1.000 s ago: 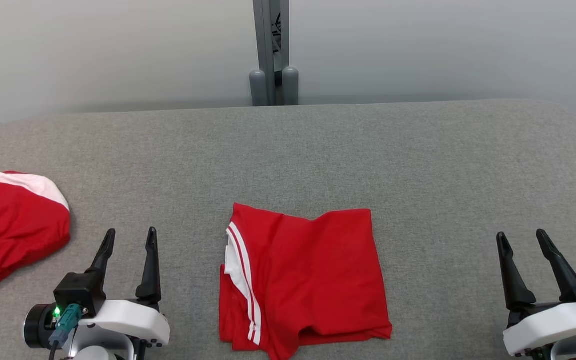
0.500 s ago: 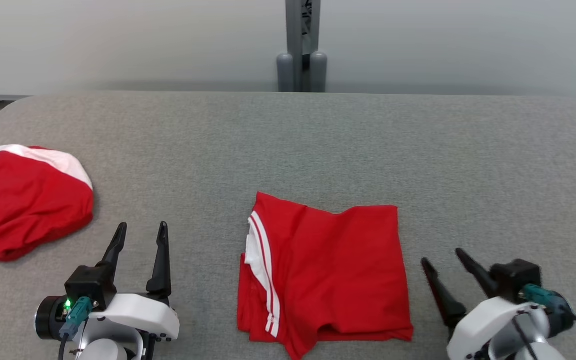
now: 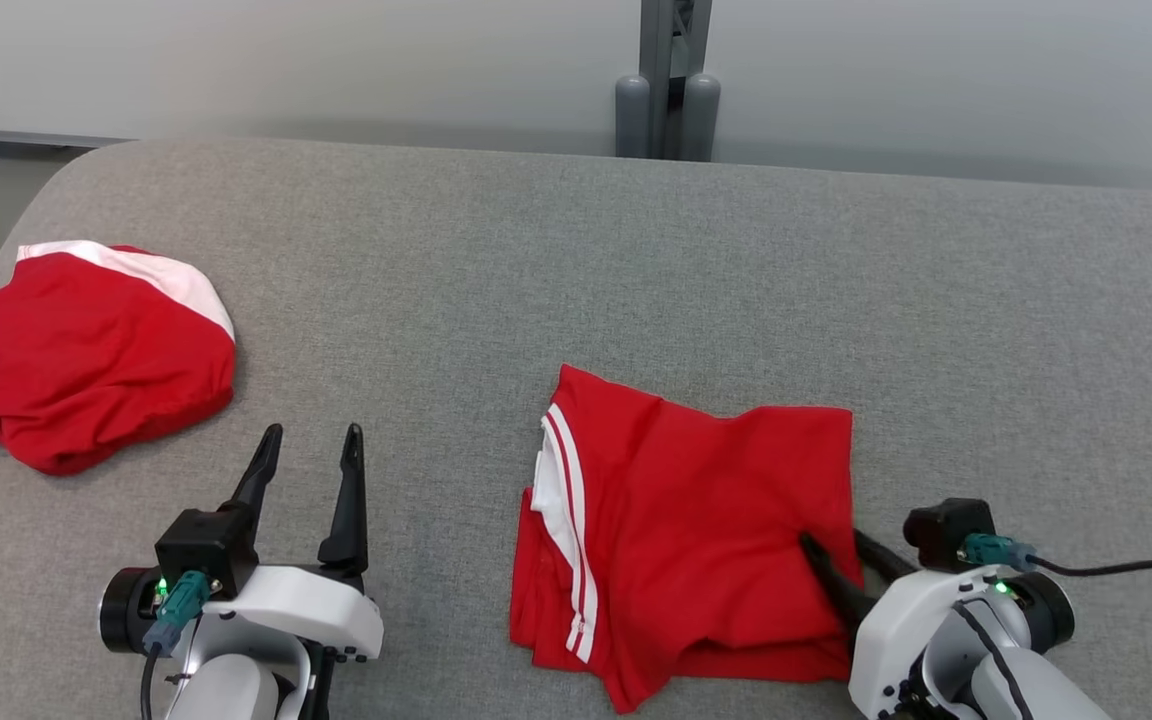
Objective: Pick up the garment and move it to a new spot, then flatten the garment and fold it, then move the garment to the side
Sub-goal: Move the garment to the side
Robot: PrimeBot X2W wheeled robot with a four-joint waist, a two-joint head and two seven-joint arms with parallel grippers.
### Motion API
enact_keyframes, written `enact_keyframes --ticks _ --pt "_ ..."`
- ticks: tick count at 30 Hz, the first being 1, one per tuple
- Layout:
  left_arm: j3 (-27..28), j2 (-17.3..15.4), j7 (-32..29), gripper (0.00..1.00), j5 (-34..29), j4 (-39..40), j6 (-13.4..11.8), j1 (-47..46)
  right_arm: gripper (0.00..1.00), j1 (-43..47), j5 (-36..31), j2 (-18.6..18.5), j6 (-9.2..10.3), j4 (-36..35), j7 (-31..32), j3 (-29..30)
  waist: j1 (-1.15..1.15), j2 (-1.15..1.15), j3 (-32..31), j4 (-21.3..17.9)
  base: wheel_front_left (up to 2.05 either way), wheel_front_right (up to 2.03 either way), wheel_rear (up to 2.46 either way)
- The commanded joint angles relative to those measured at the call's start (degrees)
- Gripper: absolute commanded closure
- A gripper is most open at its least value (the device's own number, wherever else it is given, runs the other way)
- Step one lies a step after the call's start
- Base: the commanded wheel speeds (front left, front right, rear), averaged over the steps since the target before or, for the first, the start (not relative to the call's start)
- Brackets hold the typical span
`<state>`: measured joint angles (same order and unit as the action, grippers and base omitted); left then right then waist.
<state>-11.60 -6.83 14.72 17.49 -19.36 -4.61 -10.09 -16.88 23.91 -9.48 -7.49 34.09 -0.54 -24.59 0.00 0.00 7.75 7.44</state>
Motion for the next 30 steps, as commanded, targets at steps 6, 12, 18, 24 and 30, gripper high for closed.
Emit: enact_keyframes --ticks 6,12,18,24,30 --pt "0.04 0.52 0.36 0.0 0.12 -0.51 -0.11 -1.44 1.0 -4.73 0.93 -5.0 0.0 -1.14 -2.41 -3.83 0.0 0.0 0.45 -0.58 0.0 0.0 0.0" --pt "0.58 0.85 0.44 0.0 -0.12 0.04 0.17 -1.84 1.0 -8.21 -5.71 -13.92 0.0 -14.05 -0.43 -4.29 0.0 0.0 1.29 -4.96 0.0 0.0 0.0" --pt "1.26 0.79 0.47 0.0 -0.82 1.46 0.3 -2.46 1.0 -8.6 -9.55 -20.67 0.0 -28.95 6.97 -3.36 0.0 0.0 2.72 -10.4 0.0 0.0 0.0" --pt "1.52 0.2 0.42 0.0 -1.63 2.38 0.67 -3.81 1.0 -7.6 -8.55 -24.1 0.0 -35.61 11.9 -0.72 0.0 0.0 4.8 -16.06 0.0 0.0 0.0" --pt "0.77 -0.99 0.39 0.0 -2.74 2.48 1.37 -5.9 1.0 -9.19 -5.89 -25.72 0.0 -28.85 11.22 0.38 0.0 0.0 7.49 -20.35 0.0 0.0 0.0"
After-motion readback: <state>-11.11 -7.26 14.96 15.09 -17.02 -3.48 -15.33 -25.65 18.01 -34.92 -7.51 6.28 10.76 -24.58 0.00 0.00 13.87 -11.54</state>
